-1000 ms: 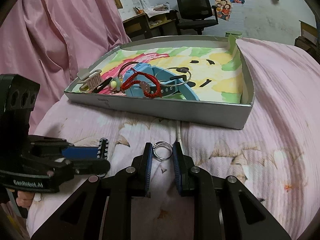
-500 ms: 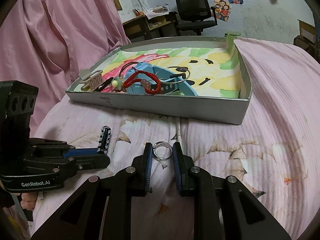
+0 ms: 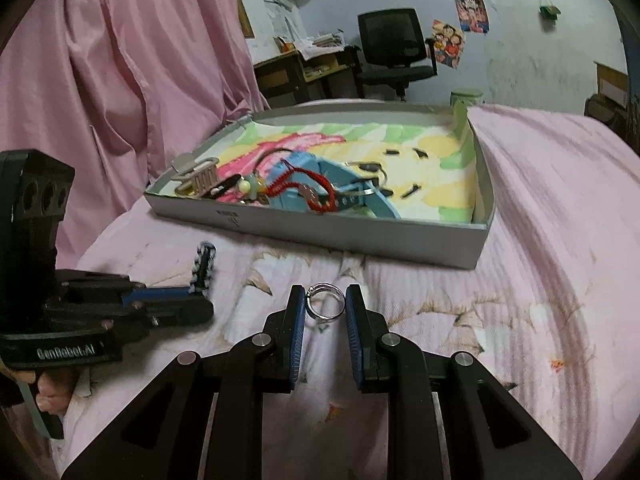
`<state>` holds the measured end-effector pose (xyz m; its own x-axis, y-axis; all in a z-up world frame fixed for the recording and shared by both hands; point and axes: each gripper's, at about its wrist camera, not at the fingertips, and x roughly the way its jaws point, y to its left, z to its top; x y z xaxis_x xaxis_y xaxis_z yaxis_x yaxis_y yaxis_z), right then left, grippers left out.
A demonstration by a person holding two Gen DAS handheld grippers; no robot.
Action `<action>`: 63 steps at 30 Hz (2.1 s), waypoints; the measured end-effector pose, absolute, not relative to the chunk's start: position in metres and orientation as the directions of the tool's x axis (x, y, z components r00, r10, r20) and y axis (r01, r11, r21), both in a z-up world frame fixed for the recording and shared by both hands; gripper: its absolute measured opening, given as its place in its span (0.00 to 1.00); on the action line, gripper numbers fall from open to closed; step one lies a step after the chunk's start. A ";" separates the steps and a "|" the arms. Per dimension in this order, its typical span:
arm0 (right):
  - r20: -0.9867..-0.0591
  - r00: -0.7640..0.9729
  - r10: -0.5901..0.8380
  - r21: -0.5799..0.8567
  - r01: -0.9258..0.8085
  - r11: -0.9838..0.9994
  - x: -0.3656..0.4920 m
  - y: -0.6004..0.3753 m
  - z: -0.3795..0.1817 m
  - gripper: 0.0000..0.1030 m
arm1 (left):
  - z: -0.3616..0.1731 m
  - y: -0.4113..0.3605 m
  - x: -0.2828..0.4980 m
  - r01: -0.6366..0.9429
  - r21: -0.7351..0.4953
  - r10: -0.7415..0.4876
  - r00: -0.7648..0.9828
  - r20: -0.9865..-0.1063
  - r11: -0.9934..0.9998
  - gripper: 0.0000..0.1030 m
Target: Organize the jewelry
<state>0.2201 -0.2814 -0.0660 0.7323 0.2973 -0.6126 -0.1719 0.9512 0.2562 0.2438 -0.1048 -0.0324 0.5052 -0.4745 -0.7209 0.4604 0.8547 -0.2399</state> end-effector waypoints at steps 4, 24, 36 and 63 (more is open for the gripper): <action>-0.595 0.753 0.282 0.215 -0.189 0.958 0.217 -0.275 -0.055 0.17 | -0.017 -0.096 0.244 0.462 -0.223 -0.476 0.556 -0.682 0.859 0.11; -0.576 0.801 0.160 0.172 -0.073 0.982 0.269 -0.275 -0.024 0.17 | 0.001 -0.101 0.316 0.424 -0.127 -0.374 0.574 -0.729 0.897 0.11; -0.628 0.763 0.153 0.181 -0.048 0.982 0.275 -0.277 -0.037 0.18 | -0.015 -0.105 0.330 0.394 -0.154 -0.358 0.519 -0.776 0.906 0.11; -0.548 0.829 0.110 0.178 -0.012 0.984 0.251 -0.284 -0.024 0.43 | 0.001 -0.079 0.291 0.334 -0.148 -0.348 0.686 -0.639 0.931 0.54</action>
<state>0.2506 -0.2835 -0.0237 0.8291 0.1095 -0.5483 -0.0124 0.9840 0.1779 0.2910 -0.0787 0.0015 0.6859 -0.3477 -0.6393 0.3343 0.9308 -0.1476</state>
